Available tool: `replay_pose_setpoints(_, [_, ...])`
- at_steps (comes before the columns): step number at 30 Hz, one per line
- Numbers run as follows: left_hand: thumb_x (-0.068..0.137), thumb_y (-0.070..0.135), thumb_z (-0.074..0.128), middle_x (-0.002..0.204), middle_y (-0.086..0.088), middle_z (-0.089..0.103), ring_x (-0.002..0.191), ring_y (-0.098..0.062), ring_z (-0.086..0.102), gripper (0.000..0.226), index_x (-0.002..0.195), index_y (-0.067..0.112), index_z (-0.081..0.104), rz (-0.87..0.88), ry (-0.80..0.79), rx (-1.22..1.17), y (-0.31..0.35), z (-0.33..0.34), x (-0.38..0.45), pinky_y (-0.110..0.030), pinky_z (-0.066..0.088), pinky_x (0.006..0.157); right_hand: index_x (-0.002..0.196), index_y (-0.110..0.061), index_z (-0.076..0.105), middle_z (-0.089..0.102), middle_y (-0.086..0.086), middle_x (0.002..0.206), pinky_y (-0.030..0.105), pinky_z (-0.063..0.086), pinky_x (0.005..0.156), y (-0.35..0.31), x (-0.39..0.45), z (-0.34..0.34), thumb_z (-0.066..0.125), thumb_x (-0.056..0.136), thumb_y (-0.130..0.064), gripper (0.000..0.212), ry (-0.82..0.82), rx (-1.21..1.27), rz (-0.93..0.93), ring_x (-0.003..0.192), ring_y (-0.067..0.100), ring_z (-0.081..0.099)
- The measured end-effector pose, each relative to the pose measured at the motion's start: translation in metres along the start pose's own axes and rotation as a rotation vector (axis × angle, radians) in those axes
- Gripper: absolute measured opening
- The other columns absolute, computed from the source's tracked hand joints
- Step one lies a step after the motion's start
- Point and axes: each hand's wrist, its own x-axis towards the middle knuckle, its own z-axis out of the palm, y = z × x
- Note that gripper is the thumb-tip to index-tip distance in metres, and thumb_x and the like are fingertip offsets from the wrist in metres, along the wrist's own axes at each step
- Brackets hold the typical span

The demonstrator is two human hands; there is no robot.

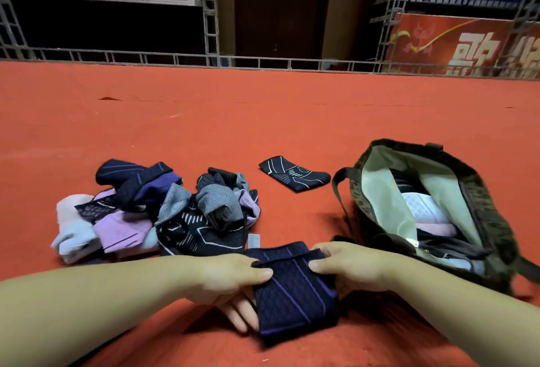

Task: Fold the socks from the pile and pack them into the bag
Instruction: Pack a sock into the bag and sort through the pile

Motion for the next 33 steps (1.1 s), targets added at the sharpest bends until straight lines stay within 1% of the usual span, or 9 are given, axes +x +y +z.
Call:
replay_pose_setpoints(4, [0.101,0.036,0.038,0.083,-0.001,0.069,0.066,-0.014,0.067,0.023,0.096,0.018,0.051,0.053,0.203,-0.123,0.005,0.003,0.000,-0.027,0.053,0.059,0.095,-0.017,0.051,0.061,-0.002,0.090,0.030,0.046,0.071,0.012,0.036,0.006,0.051,0.096,-0.033,0.016,0.488,-0.418,-0.067,0.079,0.012,0.057])
replay_pose_setpoints(6, [0.098,0.033,0.046,0.085,0.000,0.064,0.067,-0.014,0.065,0.012,0.102,0.022,0.048,0.068,0.299,-0.145,0.001,0.000,0.001,-0.029,0.053,0.059,0.098,-0.017,0.047,0.060,0.001,0.099,0.028,0.038,0.075,0.015,0.051,0.011,0.048,0.097,-0.035,0.018,0.607,-0.538,-0.093,0.092,0.017,0.056])
replay_pose_setpoints(9, [0.093,0.025,0.057,0.101,0.000,0.054,0.076,-0.014,0.061,0.038,0.124,0.032,0.036,0.127,0.392,-0.144,-0.001,-0.001,0.000,-0.031,0.052,0.063,0.098,-0.016,0.040,0.061,0.010,0.105,0.030,0.036,0.073,0.013,0.063,0.016,0.044,0.098,-0.037,0.021,0.689,-0.595,-0.092,0.101,0.026,0.058])
replay_pose_setpoints(11, [0.090,0.031,0.061,0.126,0.002,0.046,0.102,-0.012,0.056,0.059,0.139,0.030,0.028,0.193,0.495,0.092,-0.003,0.000,0.000,-0.029,0.047,0.087,0.097,-0.015,0.035,0.062,0.014,0.106,0.035,0.039,0.073,0.012,0.070,0.018,0.042,0.098,-0.040,0.026,0.735,-0.713,-0.059,0.101,0.033,0.059])
replay_pose_setpoints(14, [0.079,0.066,0.042,0.154,0.003,0.018,0.141,-0.011,0.021,0.075,0.144,0.029,0.033,0.368,0.523,0.729,-0.006,0.001,-0.007,-0.021,0.016,0.114,0.116,-0.015,0.035,0.061,0.013,0.115,0.040,0.046,0.080,0.013,0.074,0.023,0.042,0.096,-0.045,0.037,0.773,-0.829,-0.054,0.106,0.034,0.059])
replay_pose_setpoints(17, [0.086,0.068,0.033,0.155,0.006,0.026,0.142,-0.009,0.021,0.071,0.144,0.026,0.037,0.469,0.337,1.035,-0.004,0.006,-0.013,-0.022,0.010,0.115,0.135,-0.018,0.037,0.050,0.004,0.129,0.040,0.043,0.096,0.017,0.059,0.019,0.047,0.094,-0.042,0.049,0.796,-0.731,-0.282,0.114,0.022,0.054])
replay_pose_setpoints(21, [0.078,0.074,0.013,0.159,0.012,0.010,0.143,0.001,-0.002,0.083,0.149,0.031,0.020,0.305,0.212,1.107,-0.016,0.006,-0.009,-0.029,-0.009,0.115,0.109,-0.018,0.065,0.054,-0.012,0.114,0.018,0.034,0.099,0.033,0.020,0.006,0.050,0.083,-0.051,0.045,0.580,-0.757,-0.647,0.109,-0.002,0.048])
replay_pose_setpoints(26, [0.061,0.088,0.003,0.156,0.019,0.007,0.136,0.011,-0.010,0.103,0.148,0.035,0.020,0.305,0.216,0.958,-0.022,0.004,-0.006,-0.023,-0.013,0.113,0.123,-0.035,0.059,0.033,-0.032,0.129,0.008,0.012,0.108,0.064,0.005,0.003,0.059,0.067,-0.066,0.064,0.404,-0.857,-0.515,0.130,-0.016,0.018])
replay_pose_setpoints(33, [0.052,0.096,0.014,0.152,0.023,0.020,0.136,0.015,0.000,0.113,0.146,0.035,0.028,0.331,0.249,0.770,-0.019,0.008,-0.011,-0.020,-0.011,0.112,0.101,-0.024,0.065,0.064,-0.014,0.110,0.020,0.039,0.101,0.056,0.010,0.013,0.050,0.084,-0.043,0.030,0.593,-0.826,-0.656,0.119,-0.006,0.047])
